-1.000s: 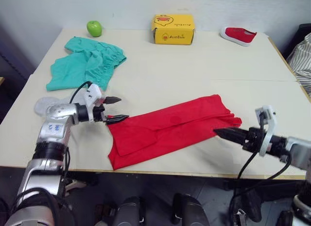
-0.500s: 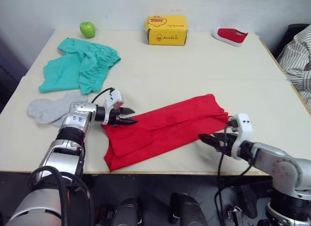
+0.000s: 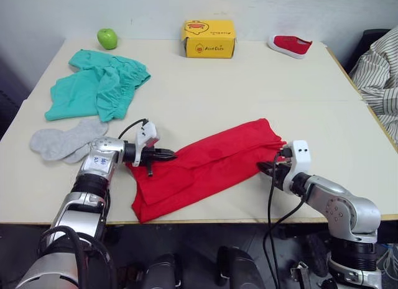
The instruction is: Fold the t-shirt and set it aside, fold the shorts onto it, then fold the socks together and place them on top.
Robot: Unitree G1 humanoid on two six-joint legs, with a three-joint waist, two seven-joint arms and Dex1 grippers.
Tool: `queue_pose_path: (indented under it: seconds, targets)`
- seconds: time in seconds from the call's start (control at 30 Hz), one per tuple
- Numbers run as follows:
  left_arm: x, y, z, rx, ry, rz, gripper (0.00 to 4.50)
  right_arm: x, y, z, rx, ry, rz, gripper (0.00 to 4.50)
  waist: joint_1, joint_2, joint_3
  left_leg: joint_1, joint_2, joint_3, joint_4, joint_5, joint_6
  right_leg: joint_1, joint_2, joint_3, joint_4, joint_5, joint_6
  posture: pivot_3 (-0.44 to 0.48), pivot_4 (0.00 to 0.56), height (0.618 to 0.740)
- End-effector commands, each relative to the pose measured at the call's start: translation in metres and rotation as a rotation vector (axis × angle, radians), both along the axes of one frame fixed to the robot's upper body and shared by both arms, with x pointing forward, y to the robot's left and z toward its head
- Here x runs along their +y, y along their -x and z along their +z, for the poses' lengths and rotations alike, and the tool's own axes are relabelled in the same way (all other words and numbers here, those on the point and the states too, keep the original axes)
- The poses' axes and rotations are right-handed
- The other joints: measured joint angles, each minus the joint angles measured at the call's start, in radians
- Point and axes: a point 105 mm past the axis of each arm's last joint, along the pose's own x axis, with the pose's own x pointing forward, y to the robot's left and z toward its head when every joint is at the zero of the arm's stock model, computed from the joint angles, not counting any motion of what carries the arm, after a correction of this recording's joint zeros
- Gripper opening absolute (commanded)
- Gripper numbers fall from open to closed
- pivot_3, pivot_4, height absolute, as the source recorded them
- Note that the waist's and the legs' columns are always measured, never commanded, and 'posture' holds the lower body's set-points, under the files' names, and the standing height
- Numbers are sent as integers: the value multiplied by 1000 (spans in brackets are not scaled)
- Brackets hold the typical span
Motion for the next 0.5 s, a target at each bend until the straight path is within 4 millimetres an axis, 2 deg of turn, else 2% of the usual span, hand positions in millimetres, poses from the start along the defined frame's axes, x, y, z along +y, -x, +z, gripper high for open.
queue_pose_path:
  seconds: [0.03,0.13,0.23,0.37,0.5]
  targets:
    - [6,7,7,-37,34,68,0,-14,-17,9,-37,62,1,27,-1,1,1,0,0,0,0,0,0,0,0,0,0,0,0,0,150,740]
    - [5,13,11,-64,67,135,0,-22,-35,15,-62,114,18,27,4,2,1,0,0,0,0,0,0,0,-1,3,0,0,0,0,150,740]
    - [1,26,11,-87,117,235,0,-28,-68,25,-114,196,39,27,1,3,2,0,0,1,0,0,0,0,-1,5,0,0,0,0,150,740]
    - [-5,39,8,-78,180,393,0,-26,-103,37,-160,269,69,27,3,4,3,1,-1,3,0,0,1,-1,-1,10,0,0,0,0,150,740]
    - [-15,51,6,-58,229,501,0,-22,-116,40,-149,297,110,27,11,4,3,1,-1,2,0,0,1,0,-1,11,0,0,0,0,150,740]
